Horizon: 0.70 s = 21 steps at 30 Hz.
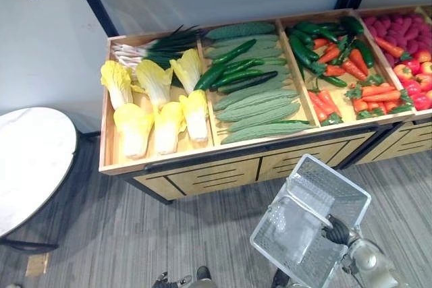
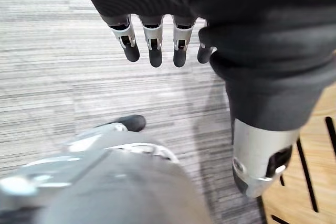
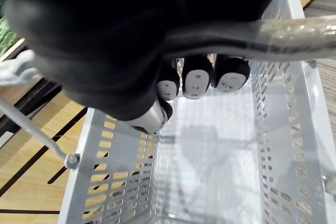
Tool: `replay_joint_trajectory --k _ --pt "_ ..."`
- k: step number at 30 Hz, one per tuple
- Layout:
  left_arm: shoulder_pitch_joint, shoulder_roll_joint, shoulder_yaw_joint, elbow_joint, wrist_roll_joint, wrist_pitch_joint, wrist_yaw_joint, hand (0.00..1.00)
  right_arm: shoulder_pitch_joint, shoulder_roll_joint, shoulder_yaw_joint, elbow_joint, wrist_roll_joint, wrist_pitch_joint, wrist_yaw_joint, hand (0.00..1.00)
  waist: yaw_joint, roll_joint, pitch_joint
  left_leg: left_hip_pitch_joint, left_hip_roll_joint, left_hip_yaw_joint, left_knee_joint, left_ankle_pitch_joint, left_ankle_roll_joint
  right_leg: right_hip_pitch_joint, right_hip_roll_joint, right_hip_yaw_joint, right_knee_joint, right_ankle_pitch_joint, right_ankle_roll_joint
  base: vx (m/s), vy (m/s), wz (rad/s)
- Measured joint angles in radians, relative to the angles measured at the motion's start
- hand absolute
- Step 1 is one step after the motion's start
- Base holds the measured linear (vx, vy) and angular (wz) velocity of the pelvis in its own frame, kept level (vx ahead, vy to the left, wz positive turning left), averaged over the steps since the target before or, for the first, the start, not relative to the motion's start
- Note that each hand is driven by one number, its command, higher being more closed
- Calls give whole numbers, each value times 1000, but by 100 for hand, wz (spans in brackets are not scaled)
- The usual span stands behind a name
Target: Pick vegetable in the basket
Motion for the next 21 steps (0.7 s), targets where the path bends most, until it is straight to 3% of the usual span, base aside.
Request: replay_joint_trajectory --k 3,4,6,12,18,21 --pt "8 -12 20 -290 -2 -54 132 0 44 53 -69 67 0 0 -62 100 4 -2 0 -11 1 -53 -52 -1 -2 -3 9 -49 -3 3 5 -109 44 45" --pt "8 -12 51 -442 -1 -85 201 0 50 79 -100 107 0 1 -88 100 16 -15 -1 -16 -8 -56 -65 1 -2 -6 4 -53 -14 12 15 -91 73 16" --pt "10 -12 85 -588 1 -111 259 0 67 87 -115 125 0 2 -110 100 20 -29 -10 -32 -25 -60 -63 0 2 -20 -4 -49 -21 25 24 -81 80 5" --pt "-60 -36 222 -742 4 -138 390 0 56 84 -155 149 1 2 -130 100 18 -28 -11 -79 -71 -37 -64 1 21 -78 -37 16 -48 71 28 -27 83 -10" --pt "-191 -33 355 -857 1 -138 522 0 30 82 -148 148 -7 0 -128 100 13 -36 -7 -82 -71 14 -68 1 23 -126 -31 93 -51 98 24 38 26 -29" --pt "-253 -13 375 -858 0 -135 558 0 7 82 -134 148 -8 0 -121 100 -8 -47 1 -82 -68 36 -70 1 24 -144 -25 121 -51 102 21 60 8 -29"
